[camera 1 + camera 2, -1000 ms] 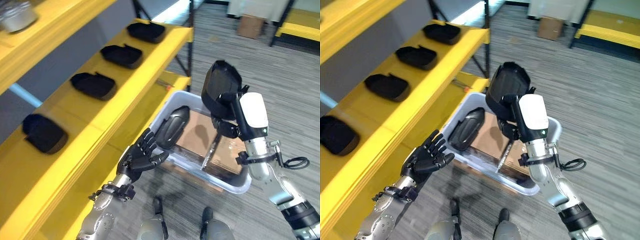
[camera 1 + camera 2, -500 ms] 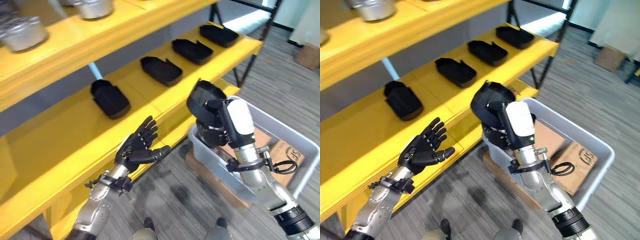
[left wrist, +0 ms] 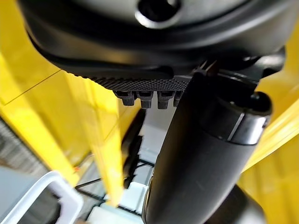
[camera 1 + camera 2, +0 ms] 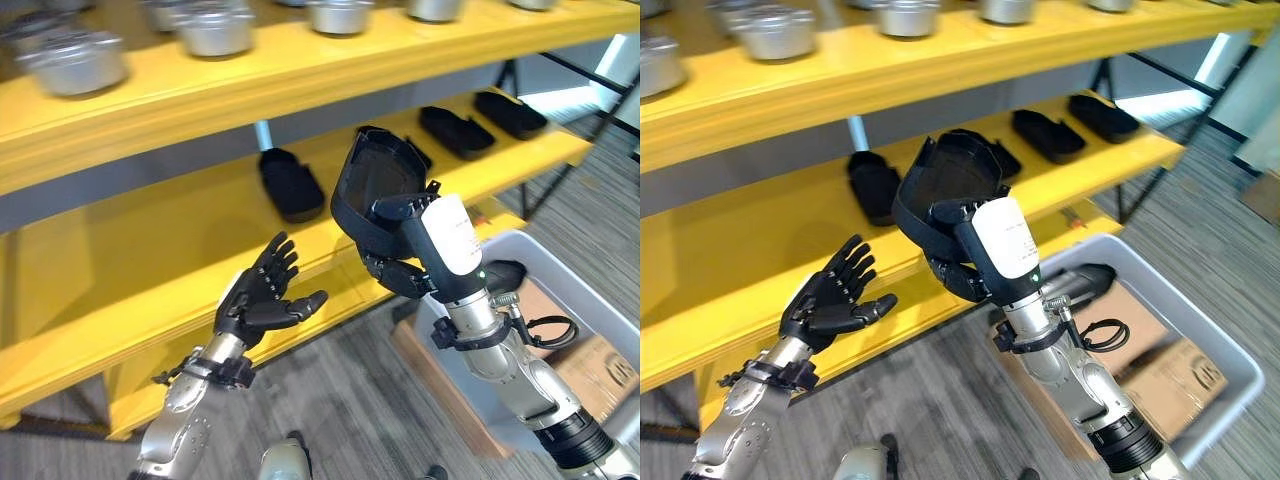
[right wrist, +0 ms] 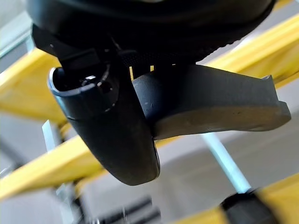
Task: Move parts from the plastic box to the shelf.
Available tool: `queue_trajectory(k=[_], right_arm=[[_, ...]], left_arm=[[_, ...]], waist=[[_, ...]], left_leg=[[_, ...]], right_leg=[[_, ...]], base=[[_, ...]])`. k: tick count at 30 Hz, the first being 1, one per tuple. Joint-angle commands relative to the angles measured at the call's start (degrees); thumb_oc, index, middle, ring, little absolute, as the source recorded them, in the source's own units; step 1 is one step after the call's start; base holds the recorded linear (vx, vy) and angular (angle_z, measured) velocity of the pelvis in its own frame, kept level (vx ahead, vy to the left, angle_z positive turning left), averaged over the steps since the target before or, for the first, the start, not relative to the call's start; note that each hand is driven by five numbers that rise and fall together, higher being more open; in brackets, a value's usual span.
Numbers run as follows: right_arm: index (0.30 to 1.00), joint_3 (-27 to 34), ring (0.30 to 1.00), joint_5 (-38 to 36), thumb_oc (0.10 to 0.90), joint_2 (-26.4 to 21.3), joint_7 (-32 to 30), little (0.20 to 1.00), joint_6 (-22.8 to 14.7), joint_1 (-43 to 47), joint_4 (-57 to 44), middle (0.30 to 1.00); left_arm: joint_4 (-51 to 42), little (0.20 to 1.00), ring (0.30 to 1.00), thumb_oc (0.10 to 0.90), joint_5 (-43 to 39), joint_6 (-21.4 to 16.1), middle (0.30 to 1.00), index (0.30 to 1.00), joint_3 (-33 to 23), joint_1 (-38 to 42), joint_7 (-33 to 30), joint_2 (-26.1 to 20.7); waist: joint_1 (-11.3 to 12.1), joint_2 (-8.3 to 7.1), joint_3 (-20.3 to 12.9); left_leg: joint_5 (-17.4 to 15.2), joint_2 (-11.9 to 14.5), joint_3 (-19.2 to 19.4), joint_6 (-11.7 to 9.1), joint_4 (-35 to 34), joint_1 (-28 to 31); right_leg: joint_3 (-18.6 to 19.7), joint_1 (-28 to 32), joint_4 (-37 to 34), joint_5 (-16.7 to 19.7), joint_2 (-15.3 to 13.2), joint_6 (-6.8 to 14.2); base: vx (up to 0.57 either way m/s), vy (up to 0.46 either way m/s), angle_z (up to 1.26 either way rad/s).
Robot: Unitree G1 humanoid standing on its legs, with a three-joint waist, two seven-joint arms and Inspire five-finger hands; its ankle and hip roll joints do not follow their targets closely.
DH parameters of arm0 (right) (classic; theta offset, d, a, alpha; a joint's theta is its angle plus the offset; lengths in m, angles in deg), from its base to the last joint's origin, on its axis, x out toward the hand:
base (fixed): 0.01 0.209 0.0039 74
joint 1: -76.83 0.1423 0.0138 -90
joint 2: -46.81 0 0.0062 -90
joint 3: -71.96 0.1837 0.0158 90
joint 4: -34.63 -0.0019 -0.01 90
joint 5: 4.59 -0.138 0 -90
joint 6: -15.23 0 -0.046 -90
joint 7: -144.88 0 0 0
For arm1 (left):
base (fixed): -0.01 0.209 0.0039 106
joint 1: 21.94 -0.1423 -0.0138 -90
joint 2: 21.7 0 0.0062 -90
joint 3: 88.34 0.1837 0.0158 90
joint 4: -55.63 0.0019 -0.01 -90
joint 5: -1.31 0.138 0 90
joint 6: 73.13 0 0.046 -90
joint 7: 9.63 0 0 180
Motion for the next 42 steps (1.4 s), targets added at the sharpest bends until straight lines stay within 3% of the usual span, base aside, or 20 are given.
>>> queue_trajectory(k=[1,3,4,6,9,11,13,15,20,22,23,25,26,32,33,39,42], right_arm=[[0.3,1.9,0.3,0.1,0.4,-1.8,-1.5,0.3,-6.1,8.3,-9.4,0.3],[0.3,1.7,0.3,-0.2,0.4,-3.7,0.8,0.3,-8.1,7.9,-11.5,0.3],[0.3,0.8,0.3,0.6,0.4,-4.7,1.5,0.3,-9.0,7.7,-12.6,0.3],[0.3,-1.3,0.3,2.3,0.4,-7.2,-0.7,0.3,-9.8,9.6,-10.6,0.3],[0.3,-3.6,0.3,4.6,0.4,-6.9,-2.8,0.3,-9.6,14.2,-6.3,0.3],[0.3,-3.6,0.3,5.1,0.4,-6.7,-2.7,0.3,-8.2,14.7,-5.8,0.3],[0.3,-2.3,0.3,7.0,0.4,-6.8,-1.5,0.3,-5.3,13.6,-6.4,0.3],[0.3,-0.8,0.3,7.5,0.4,-7.5,-0.5,0.3,-5.4,12.2,-7.2,0.3],[0.3,-1.6,0.3,4.6,0.4,-9.0,1.3,0.3,-6.7,14.4,-4.7,0.3],[0.3,-2.6,0.3,3.0,0.4,-9.7,2.6,0.3,-5.8,15.8,-3.6,0.3],[0.3,-3.4,0.3,2.3,0.4,-10.0,3.0,0.3,-4.9,16.7,-2.9,0.3],[0.3,-3.9,0.3,0.6,0.4,-10.6,3.7,0.3,-4.2,17.9,-1.8,0.3],[0.3,-4.0,0.3,-0.7,0.4,-11.6,4.5,0.3,-3.6,18.7,-1.0,0.3],[0.3,-3.8,0.3,-1.4,0.4,-11.9,5.7,0.3,-1.6,17.8,0.4,0.3],[0.3,-3.9,0.3,-1.3,0.4,-11.3,5.0,0.3,-0.8,16.9,2.1,0.3],[0.3,-3.6,0.3,0.5,0.4,-7.5,2.9,0.3,6.9,13.6,7.4,0.3],[0.3,-3.1,0.3,1.3,0.4,-6.7,1.6,0.3,8.0,13.1,10.0,0.3]], left_arm=[[-6.4,1.0,1.0,0.9,0.0,-3.2,1.0,1.0,-1.9,1.8,1.7,-0.6],[-7.0,1.0,1.0,0.9,-0.7,-3.2,1.0,1.0,-2.5,0.5,0.8,-0.3],[-7.3,1.0,1.0,0.9,-0.8,-4.2,1.0,1.0,-2.5,-0.5,1.0,-0.2],[-5.6,1.0,1.0,0.9,-3.0,-4.4,1.0,1.0,-2.1,-0.2,1.9,-0.7],[-3.4,1.0,1.0,0.9,-2.4,-5.0,1.0,1.0,-1.0,1.1,3.4,0.3],[-3.2,1.0,1.0,0.9,-2.1,-4.1,1.0,1.0,-0.8,1.4,5.3,0.6],[-2.5,1.0,1.0,0.9,-2.0,-2.2,1.0,1.0,0.0,2.6,9.1,1.1],[-2.0,1.0,1.0,0.9,-2.1,-1.8,1.0,1.0,1.1,3.8,9.7,1.5],[-3.9,1.0,1.0,0.9,-2.0,-1.8,1.0,1.0,1.1,3.1,7.4,2.1],[-4.3,1.0,1.0,0.9,-2.3,-1.9,1.0,1.0,0.9,2.4,6.7,2.3],[-4.2,1.0,1.0,0.9,-2.4,-1.9,1.0,1.0,0.9,2.3,6.7,2.6],[-3.0,1.0,1.0,0.9,-2.4,-2.5,1.0,1.0,1.0,2.5,7.0,2.9],[-1.2,1.0,1.0,0.9,-3.1,-3.9,1.0,1.0,2.0,3.3,7.1,2.9],[-0.8,1.0,1.0,0.9,-3.1,-3.1,1.0,1.0,2.8,3.9,6.5,2.9],[-0.8,1.0,1.0,0.9,-3.9,-2.4,1.0,1.0,2.7,3.8,5.6,2.4],[-1.5,1.0,1.0,0.9,-4.0,-0.3,1.0,1.0,0.9,1.7,6.0,1.3],[-2.8,1.0,1.0,0.9,-4.6,0.9,1.0,1.0,0.5,0.7,6.4,1.3]], waist=[[-0.8,1.48,-4.1],[-0.8,1.11,-4.7],[-1.2,0.74,-4.9],[-1.3,0.29,-4.8],[-1.1,0.95,-3.9],[-1.6,1.24,-3.8],[-3.5,1.39,-3.6],[-5.0,1.24,-3.4],[-4.5,1.37,-3.4],[-4.3,1.54,-3.4],[-4.3,1.62,-3.2],[-4.6,1.77,-2.9],[-5.5,2.7,-2.5],[-6.4,4.86,-2.4],[-6.4,5.58,-2.8],[-5.0,5.12,-4.1],[-4.6,5.01,-4.1]], left_leg=[[1.7,-1.8,-0.2,2.1,-19.5,13.5],[2.6,-2.9,-1.2,2.1,-20.8,13.8],[2.7,-4.2,-3.2,2.3,-20.7,13.6],[1.9,-6.5,-5.5,3.4,-18.1,12.4],[1.5,-7.4,-6.2,3.7,-16.2,11.7],[1.1,-6.8,-3.3,3.4,-15.6,12.2],[0.8,-4.4,5.3,2.0,-14.4,13.3],[0.9,-2.3,9.1,0.7,-13.6,13.9],[3.5,2.4,5.2,-2.3,-14.8,13.5],[6.5,5.9,5.2,-4.1,-16.3,13.0],[10.1,8.7,5.4,-5.4,-16.5,12.0],[13.0,12.0,5.9,-6.6,-16.9,10.7],[12.6,13.4,6.6,-7.0,-18.0,10.9],[11.6,12.6,7.5,-7.5,-20.1,12.8],[10.4,11.5,7.2,-7.4,-20.4,13.7],[7.8,9.4,7.6,-6.8,-21.1,15.0],[7.5,9.1,7.3,-6.7,-21.1,14.7]], right_leg=[[0.2,-2.1,-7.6,-3.0,15.0,-2.6],[0.2,-1.6,-7.2,-6.0,19.8,-5.2],[2.9,-1.4,-8.2,-6.4,22.7,-6.6],[5.3,-1.9,-7.6,-6.7,24.0,-7.5],[5.0,-1.9,-7.4,-6.8,24.0,-8.5],[4.0,-1.1,-7.8,-6.8,23.6,-8.6],[0.5,0.4,-8.2,-6.7,22.2,-8.2],[-1.4,1.2,-8.4,-6.4,21.2,-8.3],[-0.9,2.0,-8.1,-7.5,19.3,-9.0],[-1.0,2.6,-8.2,-8.1,18.2,-9.1],[-1.0,3.1,-8.5,-8.2,17.6,-9.2],[-1.5,3.4,-8.2,-8.9,16.4,-9.2],[-2.7,2.8,-6.9,-9.4,14.5,-8.7],[-3.0,1.9,-6.2,-8.9,12.7,-7.4],[-2.8,2.0,-6.7,-8.1,12.0,-6.2],[-5.0,2.8,-10.9,-5.4,10.6,-4.3],[-4.9,2.8,-12.5,-4.4,10.8,-4.1]], base=[[0.07,0.073,1.46],[0.06,0.022,0.94],[0.05,-0.052,0.68],[0.01,-0.14,0.74],[-0.04,-0.137,0.39],[-0.02,-0.069,0.42],[-0.02,-0.003,0.68],[-0.04,0.05,1.66],[0.03,0.137,0.59],[0.07,0.213,-0.47],[0.06,0.221,-0.54],[0.07,0.364,-0.22],[0.06,0.401,0.02],[0.08,0.312,-0.21],[0.11,0.171,-0.06],[0.1,0.072,0.03],[0.06,-0.01,0.11]])
